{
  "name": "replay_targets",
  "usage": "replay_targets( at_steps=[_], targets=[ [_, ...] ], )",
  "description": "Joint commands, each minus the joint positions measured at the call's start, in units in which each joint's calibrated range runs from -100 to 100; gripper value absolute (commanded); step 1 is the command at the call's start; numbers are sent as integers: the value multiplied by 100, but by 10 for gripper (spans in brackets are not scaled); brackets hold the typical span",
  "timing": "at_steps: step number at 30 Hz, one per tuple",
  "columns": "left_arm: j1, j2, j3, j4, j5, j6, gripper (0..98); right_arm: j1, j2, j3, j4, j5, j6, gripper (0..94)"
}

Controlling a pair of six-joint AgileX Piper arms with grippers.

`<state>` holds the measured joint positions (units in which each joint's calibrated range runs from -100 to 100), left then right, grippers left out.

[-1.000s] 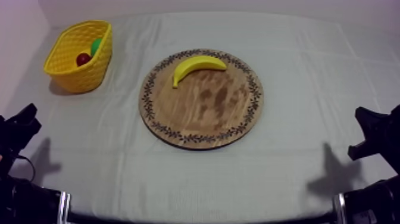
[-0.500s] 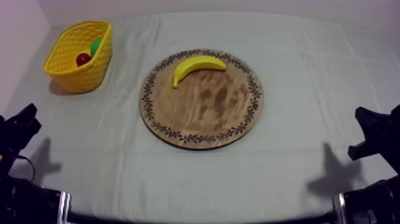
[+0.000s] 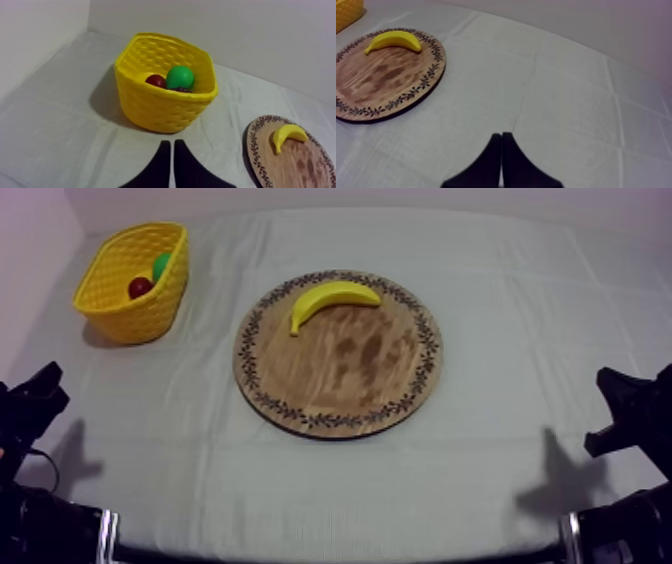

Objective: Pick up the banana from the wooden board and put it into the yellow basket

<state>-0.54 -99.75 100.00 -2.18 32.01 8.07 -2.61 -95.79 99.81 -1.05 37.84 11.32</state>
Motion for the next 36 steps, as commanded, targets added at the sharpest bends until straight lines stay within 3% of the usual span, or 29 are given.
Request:
replay_targets(
  at_steps=[1,11,15,20,27,36],
  targets=[
    [0,1,0,0,0,1,2,1,3,-3,0,-2,-1,2],
    [-4,1,0,0,0,-87,2,1,3,-3,0,-2,-1,2],
    [2,112,0,8,-83,217,1,1,3,-3,0,-2,-1,2],
    [193,743,-302,33,-438,192,0,1,3,-3,0,-2,0,2],
    [576,2245,-1878,104,89,-240,0,1,3,-3,0,-2,0,2],
    [713,4448,-4048,539,1221,-1164,0,1,3,-3,0,-2,1,2]
  ],
)
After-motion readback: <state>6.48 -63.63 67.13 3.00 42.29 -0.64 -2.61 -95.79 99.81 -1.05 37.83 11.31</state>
